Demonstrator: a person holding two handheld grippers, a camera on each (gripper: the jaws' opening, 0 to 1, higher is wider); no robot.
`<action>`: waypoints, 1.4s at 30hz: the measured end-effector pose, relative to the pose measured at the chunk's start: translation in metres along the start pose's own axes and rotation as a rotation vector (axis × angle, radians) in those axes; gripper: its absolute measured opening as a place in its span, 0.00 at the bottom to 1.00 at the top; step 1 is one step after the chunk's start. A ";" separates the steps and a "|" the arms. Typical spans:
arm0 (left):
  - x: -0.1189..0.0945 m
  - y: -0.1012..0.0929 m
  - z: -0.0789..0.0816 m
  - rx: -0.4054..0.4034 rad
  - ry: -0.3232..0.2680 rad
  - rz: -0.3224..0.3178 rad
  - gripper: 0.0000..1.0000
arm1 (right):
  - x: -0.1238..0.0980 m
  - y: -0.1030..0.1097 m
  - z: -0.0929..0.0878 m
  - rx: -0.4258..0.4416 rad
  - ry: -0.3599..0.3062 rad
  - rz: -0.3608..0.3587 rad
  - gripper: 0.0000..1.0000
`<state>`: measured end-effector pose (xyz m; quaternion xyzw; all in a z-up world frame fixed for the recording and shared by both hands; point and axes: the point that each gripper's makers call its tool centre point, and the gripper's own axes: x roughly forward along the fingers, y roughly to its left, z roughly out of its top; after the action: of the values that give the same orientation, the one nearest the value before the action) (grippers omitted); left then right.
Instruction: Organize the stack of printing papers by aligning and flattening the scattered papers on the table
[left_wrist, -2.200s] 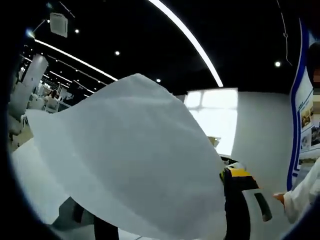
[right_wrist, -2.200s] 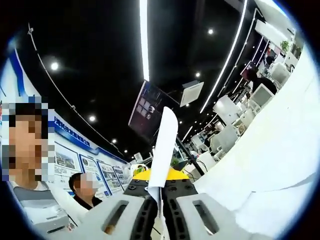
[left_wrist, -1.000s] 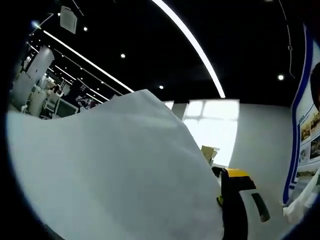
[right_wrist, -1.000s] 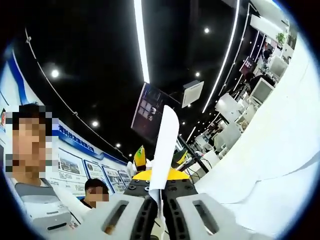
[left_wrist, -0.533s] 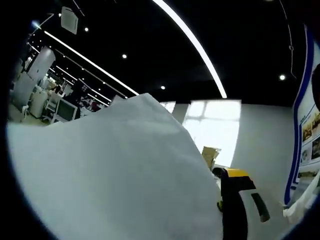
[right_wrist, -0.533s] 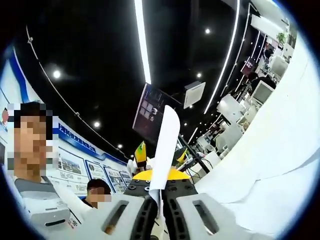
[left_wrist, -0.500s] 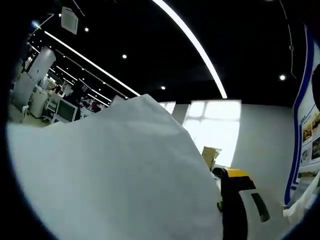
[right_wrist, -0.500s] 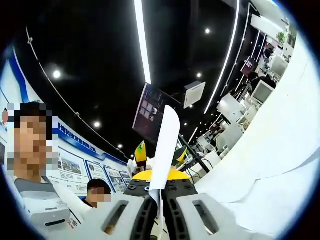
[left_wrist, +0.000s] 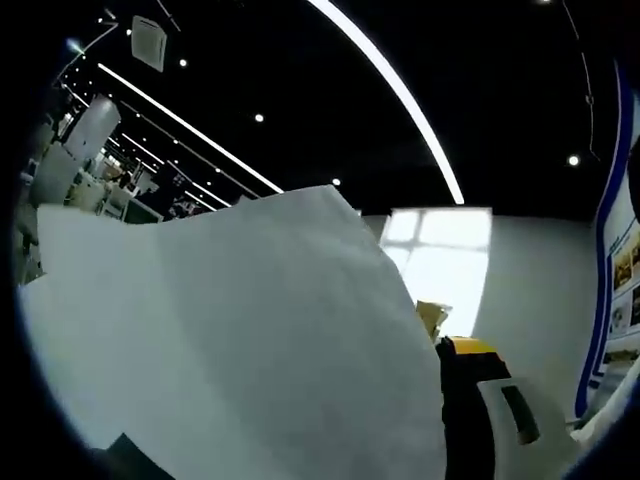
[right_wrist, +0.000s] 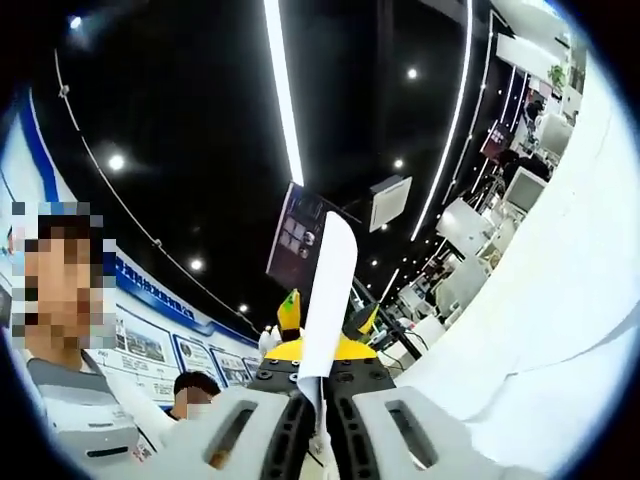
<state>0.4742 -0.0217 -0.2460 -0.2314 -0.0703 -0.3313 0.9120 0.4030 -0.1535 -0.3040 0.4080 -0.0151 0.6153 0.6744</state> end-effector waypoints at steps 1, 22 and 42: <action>0.003 0.001 0.001 -0.004 -0.006 0.001 0.82 | 0.000 -0.002 0.002 0.002 -0.004 0.000 0.00; 0.042 0.021 0.002 -0.022 -0.049 0.030 0.75 | -0.003 -0.028 0.023 -0.038 -0.131 -0.143 0.00; 0.064 0.034 -0.004 -0.033 -0.002 0.031 0.67 | -0.001 -0.046 0.036 -0.020 -0.177 -0.204 0.00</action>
<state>0.5449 -0.0373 -0.2443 -0.2478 -0.0623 -0.3180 0.9130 0.4586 -0.1712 -0.3048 0.4534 -0.0389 0.5050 0.7334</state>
